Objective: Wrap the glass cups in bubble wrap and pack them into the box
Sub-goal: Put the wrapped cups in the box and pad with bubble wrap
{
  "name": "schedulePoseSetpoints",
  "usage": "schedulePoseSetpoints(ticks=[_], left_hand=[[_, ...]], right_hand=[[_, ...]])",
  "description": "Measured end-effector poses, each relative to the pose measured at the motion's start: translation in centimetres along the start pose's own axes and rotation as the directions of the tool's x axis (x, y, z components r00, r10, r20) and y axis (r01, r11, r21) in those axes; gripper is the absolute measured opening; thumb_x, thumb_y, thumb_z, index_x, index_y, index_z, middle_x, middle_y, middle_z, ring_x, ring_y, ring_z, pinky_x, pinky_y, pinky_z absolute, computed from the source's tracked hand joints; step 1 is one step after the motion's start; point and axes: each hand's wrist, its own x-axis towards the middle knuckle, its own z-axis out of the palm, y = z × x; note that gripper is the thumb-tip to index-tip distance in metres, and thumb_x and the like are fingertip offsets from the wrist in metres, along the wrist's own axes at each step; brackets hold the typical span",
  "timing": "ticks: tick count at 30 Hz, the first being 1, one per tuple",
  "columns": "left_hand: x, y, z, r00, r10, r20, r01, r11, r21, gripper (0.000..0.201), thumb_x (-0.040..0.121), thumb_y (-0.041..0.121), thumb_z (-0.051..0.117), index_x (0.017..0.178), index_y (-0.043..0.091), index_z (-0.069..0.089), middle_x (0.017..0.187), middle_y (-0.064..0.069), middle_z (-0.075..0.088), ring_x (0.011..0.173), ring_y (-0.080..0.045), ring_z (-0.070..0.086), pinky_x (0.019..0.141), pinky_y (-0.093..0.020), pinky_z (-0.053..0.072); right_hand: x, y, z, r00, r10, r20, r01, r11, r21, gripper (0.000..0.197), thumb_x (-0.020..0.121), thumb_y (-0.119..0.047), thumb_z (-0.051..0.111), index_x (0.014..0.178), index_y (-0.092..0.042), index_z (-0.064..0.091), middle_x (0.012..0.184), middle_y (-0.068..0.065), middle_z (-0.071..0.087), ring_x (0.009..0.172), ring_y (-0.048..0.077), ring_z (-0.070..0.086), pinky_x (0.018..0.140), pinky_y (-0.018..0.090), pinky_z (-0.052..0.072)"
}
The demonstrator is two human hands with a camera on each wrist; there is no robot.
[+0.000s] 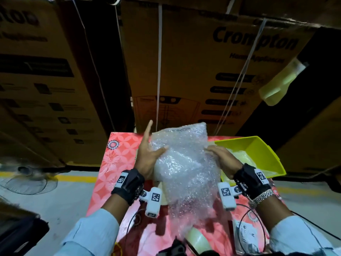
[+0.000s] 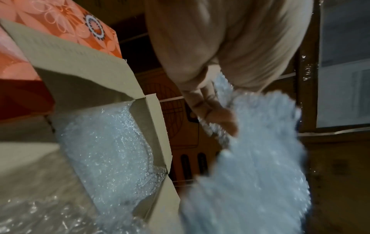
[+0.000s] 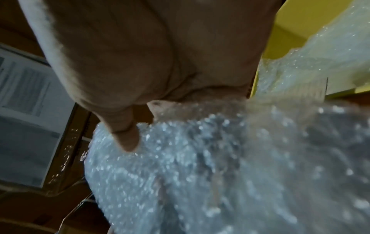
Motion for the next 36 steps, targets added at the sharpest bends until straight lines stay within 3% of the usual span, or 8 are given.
schedulePoseSetpoints(ticks=[3, 8, 10, 12, 16, 19, 26, 36], left_hand=[[0.4, -0.5, -0.2, 0.994, 0.081, -0.071, -0.078, 0.996, 0.047, 0.088, 0.090, -0.001, 0.072, 0.157, 0.044, 0.036, 0.161, 0.022, 0.034, 0.139, 0.017, 0.033, 0.109, -0.019, 0.042], [-0.2, 0.1, -0.5, 0.983, -0.156, 0.102, 0.163, 0.984, -0.070, 0.084, 0.093, 0.019, 0.071, 0.155, 0.056, 0.029, 0.159, -0.003, 0.037, 0.141, -0.036, 0.047, 0.084, -0.029, 0.059], [-0.5, 0.2, -0.3, 0.959, -0.210, 0.189, 0.217, 0.976, -0.018, 0.094, 0.086, 0.015, 0.081, 0.154, 0.058, 0.031, 0.138, -0.013, 0.050, 0.122, -0.034, 0.065, 0.088, -0.041, 0.061], [-0.2, 0.1, 0.4, 0.961, -0.194, 0.196, 0.177, 0.979, 0.101, 0.101, 0.080, 0.002, 0.084, 0.151, 0.057, 0.037, 0.146, -0.008, 0.043, 0.128, -0.031, 0.057, 0.095, -0.049, 0.059], [2.0, 2.0, 1.2, 0.982, -0.027, 0.187, -0.030, 0.956, 0.293, 0.079, 0.081, -0.006, 0.080, 0.144, 0.039, 0.059, 0.153, 0.007, 0.052, 0.139, -0.022, 0.049, 0.107, -0.048, 0.053], [3.9, 4.4, 1.3, 0.982, 0.076, 0.172, -0.139, 0.911, 0.388, 0.060, 0.081, -0.011, 0.078, 0.134, 0.017, 0.069, 0.138, 0.004, 0.067, 0.135, -0.016, 0.057, 0.108, -0.040, 0.052], [5.2, 7.6, 1.3, 0.908, 0.392, 0.145, -0.401, 0.716, 0.571, 0.037, 0.081, -0.003, 0.083, 0.115, 0.010, 0.075, 0.118, 0.000, 0.075, 0.114, -0.010, 0.068, 0.097, -0.018, 0.050], [-2.1, -5.4, -2.3, 0.992, -0.106, -0.066, 0.125, 0.840, 0.528, 0.019, 0.083, 0.002, 0.083, 0.099, 0.013, 0.079, 0.107, -0.002, 0.078, 0.104, -0.019, 0.073, 0.095, -0.037, 0.057]], right_hand=[[-0.3, 0.8, -0.9, 0.996, 0.054, 0.068, -0.056, 0.998, 0.026, 0.034, 0.093, -0.036, 0.070, 0.114, -0.009, 0.075, 0.115, 0.015, 0.074, 0.103, 0.029, 0.073, 0.089, 0.039, 0.057], [-0.2, 1.9, -1.0, 0.991, -0.108, -0.084, 0.104, 0.993, -0.049, 0.028, 0.089, 0.000, 0.072, 0.117, 0.005, 0.066, 0.113, 0.016, 0.075, 0.105, 0.031, 0.073, 0.091, 0.036, 0.059], [0.0, 1.4, -0.8, 0.980, -0.157, -0.121, 0.158, 0.987, 0.002, 0.029, 0.090, 0.003, 0.070, 0.118, 0.004, 0.064, 0.112, 0.015, 0.075, 0.104, 0.029, 0.073, 0.088, 0.033, 0.060], [0.6, 1.0, -0.9, 0.977, -0.155, -0.147, 0.162, 0.986, 0.033, 0.030, 0.090, -0.001, 0.072, 0.118, 0.000, 0.064, 0.112, 0.015, 0.075, 0.105, 0.032, 0.073, 0.084, 0.036, 0.061], [2.8, -0.6, -2.2, 0.948, -0.204, -0.246, 0.196, 0.979, -0.054, 0.050, 0.091, -0.037, 0.077, 0.106, 0.009, 0.062, 0.116, 0.039, 0.061, 0.107, 0.060, 0.058, 0.092, 0.066, 0.053], [3.8, -3.3, -2.5, 0.906, -0.313, -0.286, 0.310, 0.949, -0.057, 0.010, 0.096, -0.010, 0.069, 0.106, -0.007, 0.067, 0.103, 0.016, 0.074, 0.097, 0.038, 0.070, 0.089, 0.054, 0.056], [4.5, -7.2, -2.5, 0.787, -0.574, -0.228, 0.570, 0.817, -0.090, 0.072, 0.084, 0.021, 0.064, 0.146, -0.012, 0.047, 0.132, 0.007, 0.067, 0.121, 0.020, 0.065, 0.104, 0.042, 0.053], [5.2, 7.1, -3.0, 0.962, -0.209, -0.177, 0.165, 0.958, -0.234, 0.079, 0.089, 0.012, 0.065, 0.152, -0.025, 0.034, 0.090, 0.010, 0.070, 0.083, 0.016, 0.071, 0.089, 0.043, 0.058]])
